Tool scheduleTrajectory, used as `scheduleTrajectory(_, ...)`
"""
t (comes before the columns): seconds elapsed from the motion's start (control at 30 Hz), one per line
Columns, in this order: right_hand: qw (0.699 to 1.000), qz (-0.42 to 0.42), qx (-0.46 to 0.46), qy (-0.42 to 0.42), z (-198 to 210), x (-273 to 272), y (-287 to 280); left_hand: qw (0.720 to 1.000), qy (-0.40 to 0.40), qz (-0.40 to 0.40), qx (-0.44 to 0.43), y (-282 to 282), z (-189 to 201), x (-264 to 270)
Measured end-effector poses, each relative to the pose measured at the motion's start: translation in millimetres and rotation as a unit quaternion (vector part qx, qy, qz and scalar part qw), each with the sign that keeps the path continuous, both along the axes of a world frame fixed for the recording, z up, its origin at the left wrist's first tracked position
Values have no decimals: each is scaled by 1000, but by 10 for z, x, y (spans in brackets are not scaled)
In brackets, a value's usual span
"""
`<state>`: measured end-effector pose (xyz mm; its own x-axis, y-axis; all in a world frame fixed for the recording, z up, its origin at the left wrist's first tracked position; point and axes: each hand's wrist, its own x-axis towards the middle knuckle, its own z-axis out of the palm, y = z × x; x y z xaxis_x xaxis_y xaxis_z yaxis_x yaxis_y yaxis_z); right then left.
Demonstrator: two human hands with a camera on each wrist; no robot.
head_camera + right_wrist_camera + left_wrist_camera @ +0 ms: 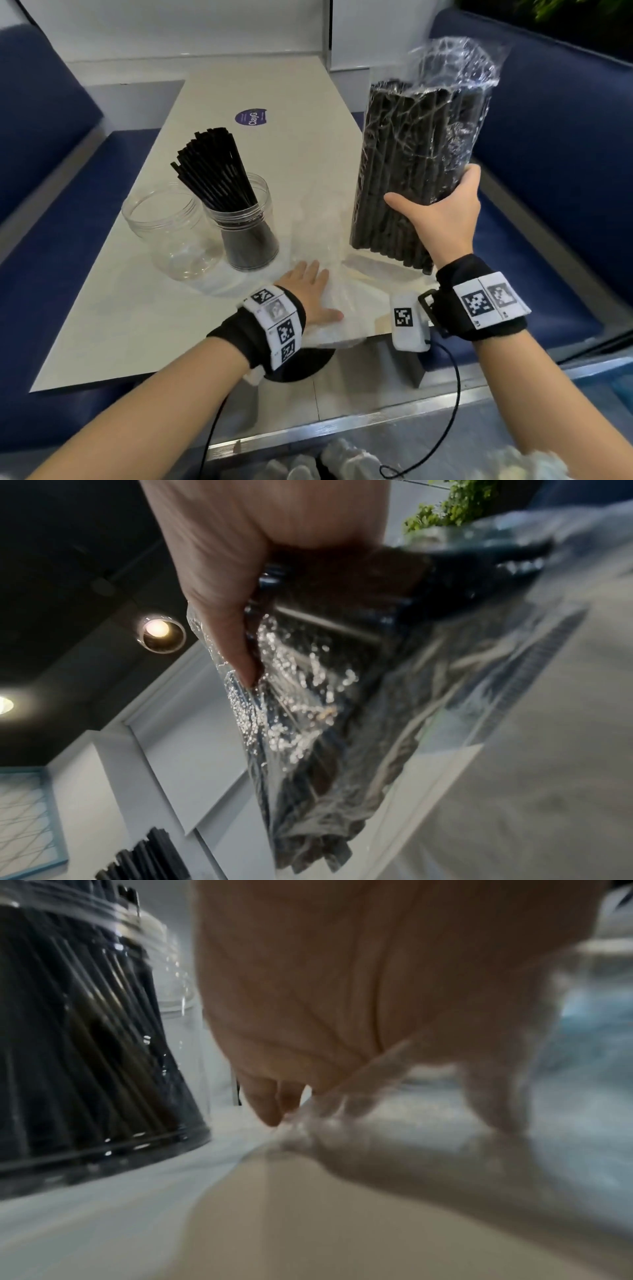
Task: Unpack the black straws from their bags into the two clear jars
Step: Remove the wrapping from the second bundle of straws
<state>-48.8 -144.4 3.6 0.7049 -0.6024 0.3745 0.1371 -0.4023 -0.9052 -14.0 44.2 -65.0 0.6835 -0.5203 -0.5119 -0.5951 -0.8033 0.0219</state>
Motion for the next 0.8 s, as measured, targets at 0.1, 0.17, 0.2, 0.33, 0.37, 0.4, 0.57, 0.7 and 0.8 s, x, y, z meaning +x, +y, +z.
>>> scheduleTrajectory(0.1,999,19,-7,-41,129,-58,40,1000,0,9,-4,10,-108,138)
scheduleTrajectory(0.17,998,35,-12,-60,174,-86,94,1000,-2,25,-13,35,-160,196)
scheduleTrajectory(0.2,997,45,-15,-65,184,-94,128,999,1,35,-25,50,-162,213)
scheduleTrajectory(0.33,994,85,-20,-61,203,-83,306,980,37,103,-169,157,-7,262)
scheduleTrajectory(0.37,993,97,-19,-60,202,-74,359,970,44,115,-210,220,59,278)
scheduleTrajectory(0.4,992,109,-18,-60,199,-65,415,959,50,131,-245,302,147,272)
scheduleTrajectory(0.57,977,204,-2,-67,189,-4,761,886,76,179,-421,752,650,64)
scheduleTrajectory(0.7,954,296,27,-46,120,52,1114,800,30,236,-551,929,792,-91)
scheduleTrajectory(0.8,928,369,53,-2,79,74,1344,731,-15,288,-618,1063,707,-118)
